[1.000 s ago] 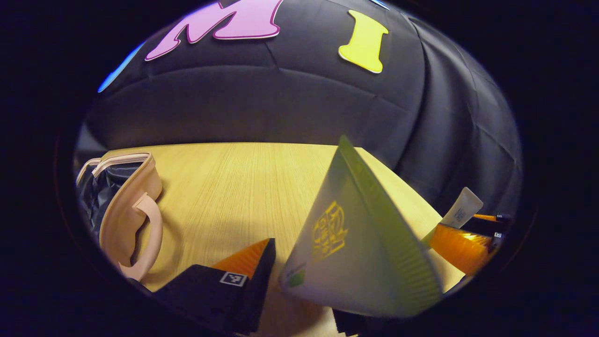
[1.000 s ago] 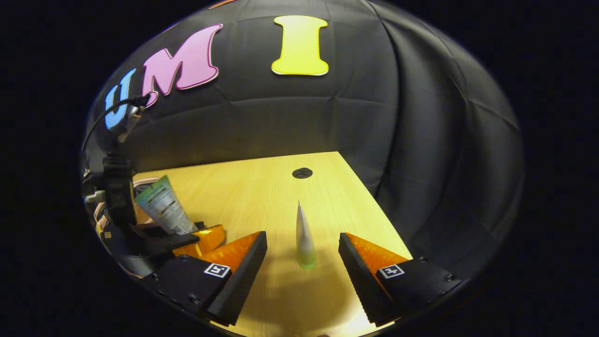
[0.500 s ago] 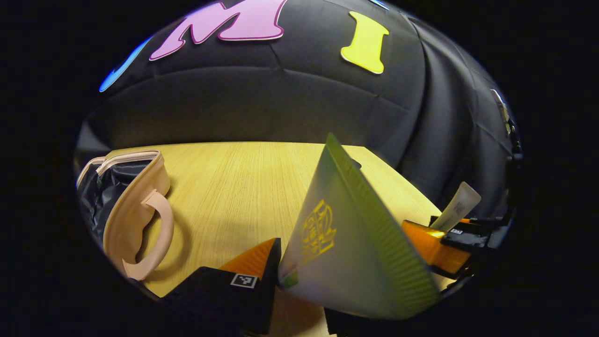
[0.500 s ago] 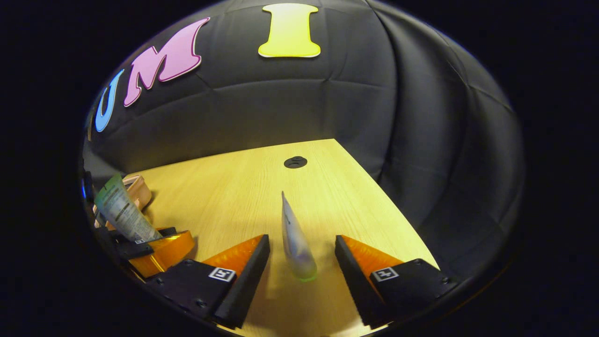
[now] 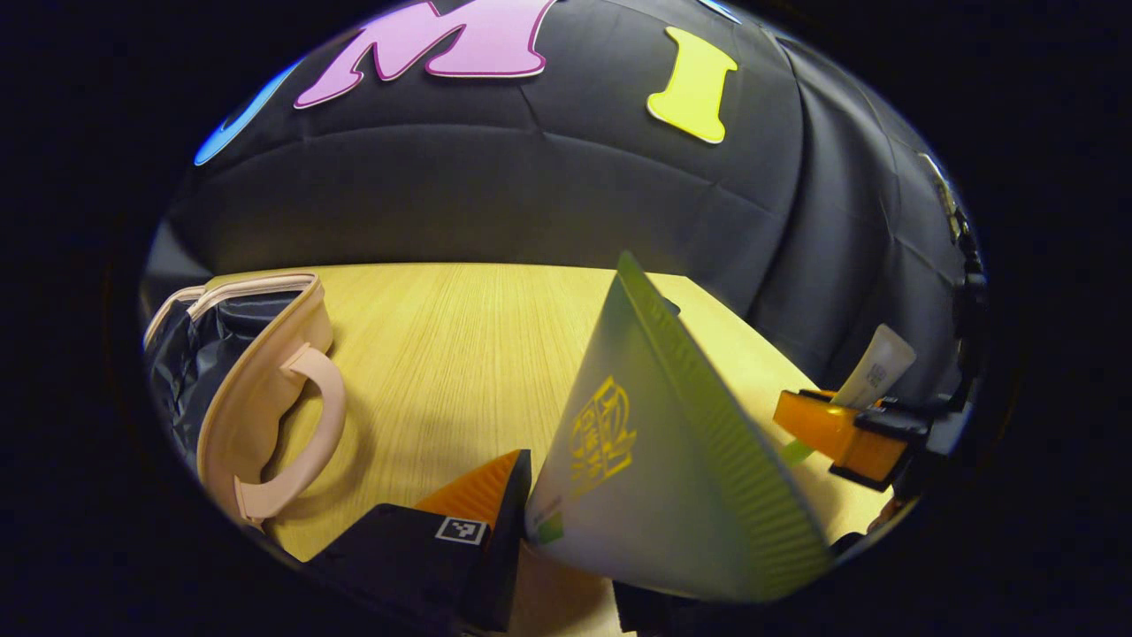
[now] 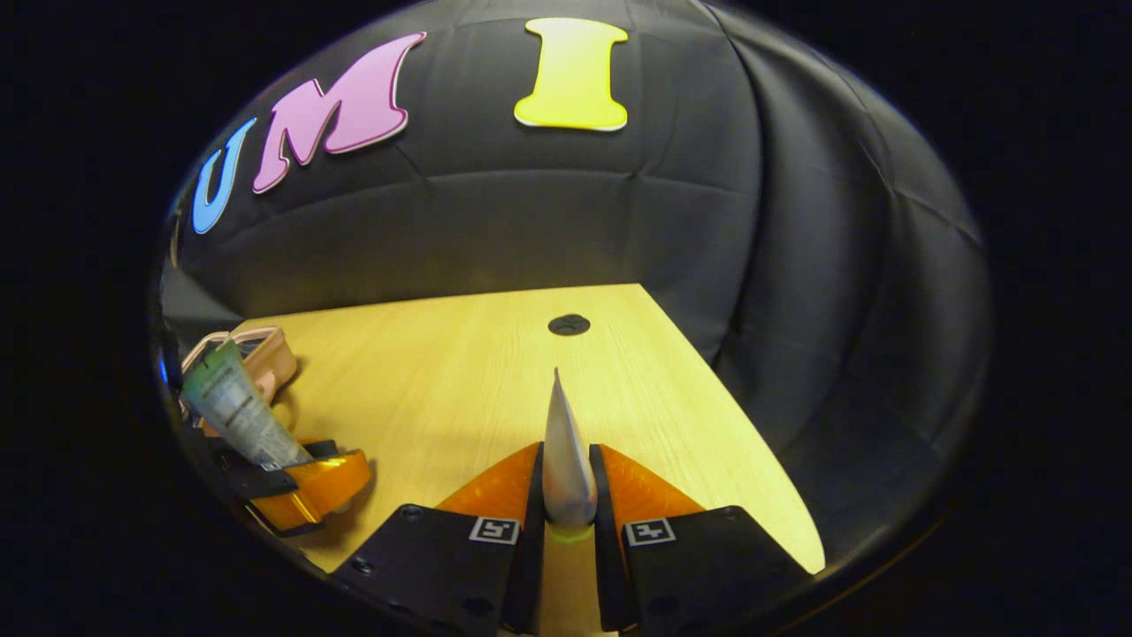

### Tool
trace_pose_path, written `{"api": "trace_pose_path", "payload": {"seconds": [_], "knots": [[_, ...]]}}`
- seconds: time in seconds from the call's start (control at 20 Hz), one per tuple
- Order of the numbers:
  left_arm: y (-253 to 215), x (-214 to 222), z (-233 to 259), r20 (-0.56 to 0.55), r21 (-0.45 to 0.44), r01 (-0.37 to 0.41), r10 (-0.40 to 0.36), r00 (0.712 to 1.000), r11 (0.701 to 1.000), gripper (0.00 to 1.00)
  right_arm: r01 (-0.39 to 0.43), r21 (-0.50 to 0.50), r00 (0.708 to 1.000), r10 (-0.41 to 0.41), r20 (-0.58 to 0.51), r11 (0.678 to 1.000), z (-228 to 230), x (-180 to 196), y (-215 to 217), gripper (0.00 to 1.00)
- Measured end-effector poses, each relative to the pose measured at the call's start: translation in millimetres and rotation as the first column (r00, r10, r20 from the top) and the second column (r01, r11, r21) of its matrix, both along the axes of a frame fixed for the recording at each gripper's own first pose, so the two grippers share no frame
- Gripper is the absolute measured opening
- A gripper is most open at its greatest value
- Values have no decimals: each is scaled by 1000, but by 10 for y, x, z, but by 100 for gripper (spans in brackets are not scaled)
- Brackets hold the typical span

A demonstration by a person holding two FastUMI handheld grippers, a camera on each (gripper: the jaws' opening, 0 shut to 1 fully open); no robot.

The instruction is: First open the suitcase, pack the skin care products into it, and then close the suitcase.

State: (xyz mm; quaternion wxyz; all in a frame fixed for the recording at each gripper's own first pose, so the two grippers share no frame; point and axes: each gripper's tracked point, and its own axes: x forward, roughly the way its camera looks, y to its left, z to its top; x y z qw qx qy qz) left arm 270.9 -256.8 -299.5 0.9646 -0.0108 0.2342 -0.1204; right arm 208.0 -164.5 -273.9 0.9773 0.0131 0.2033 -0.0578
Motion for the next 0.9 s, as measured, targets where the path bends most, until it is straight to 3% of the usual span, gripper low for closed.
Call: {"api": "trace_pose_path", "payload": {"seconds": [0.1, 0.45, 0.75, 0.9], "knots": [[71, -124, 133, 3, -36, -7, 7, 1000, 999, 45, -16, -37, 1000, 17, 25, 999, 258, -201, 35, 28], [796, -834, 926, 51, -62, -65, 68, 996, 996, 45, -65, -64, 998, 66, 19, 996, 954, -1076, 449, 28], [2038, -1217, 1485, 51, -67, -157, 160, 986, 985, 45, -234, -49, 970, 237, 55, 971, 1565, -1297, 1474, 28], [2688, -999, 1450, 17, 12, -171, 171, 985, 985, 45, -309, -17, 947, 309, 82, 951, 1765, -1271, 2031, 28]]}}
